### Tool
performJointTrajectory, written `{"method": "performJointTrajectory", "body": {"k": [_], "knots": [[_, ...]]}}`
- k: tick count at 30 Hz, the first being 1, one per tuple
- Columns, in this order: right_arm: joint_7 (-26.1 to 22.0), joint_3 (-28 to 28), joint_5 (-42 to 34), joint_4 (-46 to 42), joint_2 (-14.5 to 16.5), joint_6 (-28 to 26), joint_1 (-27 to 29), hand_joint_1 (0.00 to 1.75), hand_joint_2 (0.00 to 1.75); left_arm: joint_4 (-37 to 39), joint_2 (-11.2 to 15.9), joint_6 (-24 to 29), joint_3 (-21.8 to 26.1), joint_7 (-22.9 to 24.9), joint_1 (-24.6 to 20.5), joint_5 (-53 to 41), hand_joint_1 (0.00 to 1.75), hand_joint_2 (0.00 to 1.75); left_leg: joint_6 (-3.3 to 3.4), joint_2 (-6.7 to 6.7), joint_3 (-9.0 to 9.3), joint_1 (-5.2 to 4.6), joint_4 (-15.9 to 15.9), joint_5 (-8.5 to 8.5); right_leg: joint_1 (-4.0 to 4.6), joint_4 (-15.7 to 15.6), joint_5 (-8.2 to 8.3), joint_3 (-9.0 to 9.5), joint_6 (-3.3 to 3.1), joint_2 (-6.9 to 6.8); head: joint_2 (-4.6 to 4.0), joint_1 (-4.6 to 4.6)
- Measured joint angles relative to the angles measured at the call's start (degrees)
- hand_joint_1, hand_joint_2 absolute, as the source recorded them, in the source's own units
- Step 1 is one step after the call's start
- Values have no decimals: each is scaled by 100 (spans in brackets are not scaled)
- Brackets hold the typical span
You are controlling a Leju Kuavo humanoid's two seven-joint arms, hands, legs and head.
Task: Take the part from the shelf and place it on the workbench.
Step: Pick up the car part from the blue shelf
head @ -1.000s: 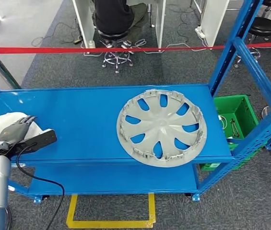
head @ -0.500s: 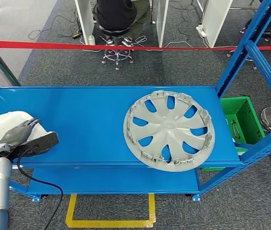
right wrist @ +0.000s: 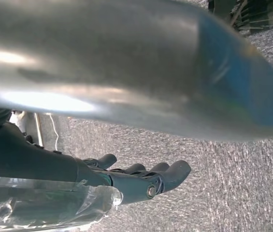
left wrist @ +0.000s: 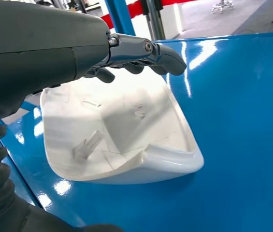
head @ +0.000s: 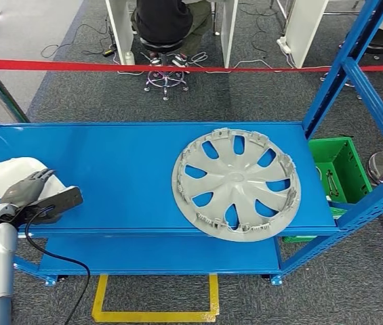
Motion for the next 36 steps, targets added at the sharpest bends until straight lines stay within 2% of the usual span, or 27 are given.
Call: {"method": "performJointTrajectory", "body": {"k": [3,4,7,8,31,36], "knots": [[-9,-4,-14,0,-1,-3,-1,0,0,0,-2,-5,-28,54,-2,-2,0,175,0,0,0,1,0,0,0,0,0,0,0,0,0,1],[-10,-8,-21,0,-1,-5,-2,0,0,0,-4,-5,-34,71,-3,-2,17,175,0,0,0,1,0,0,0,0,0,0,0,0,0,1],[-13,-28,-49,1,-1,-7,-8,0,0,1,-7,-5,-59,155,-11,-2,148,175,0,0,0,1,0,0,0,0,0,1,0,0,0,1],[-14,-34,-57,1,-1,-7,-10,0,0,1,-7,-8,-63,175,-14,-2,175,175,0,0,0,1,0,0,0,0,0,2,0,0,0,1],[-40,-118,-190,0,-1,-23,-22,0,0,2,-24,55,-77,44,-11,-7,175,175,0,0,7,1,0,0,0,0,0,7,0,-1,0,1],[-25,-137,-251,-2,1,-62,-23,0,0,-32,-165,29,43,-85,-75,349,175,175,1,-3,8,1,0,1,0,0,0,12,0,-10,0,0]]}}
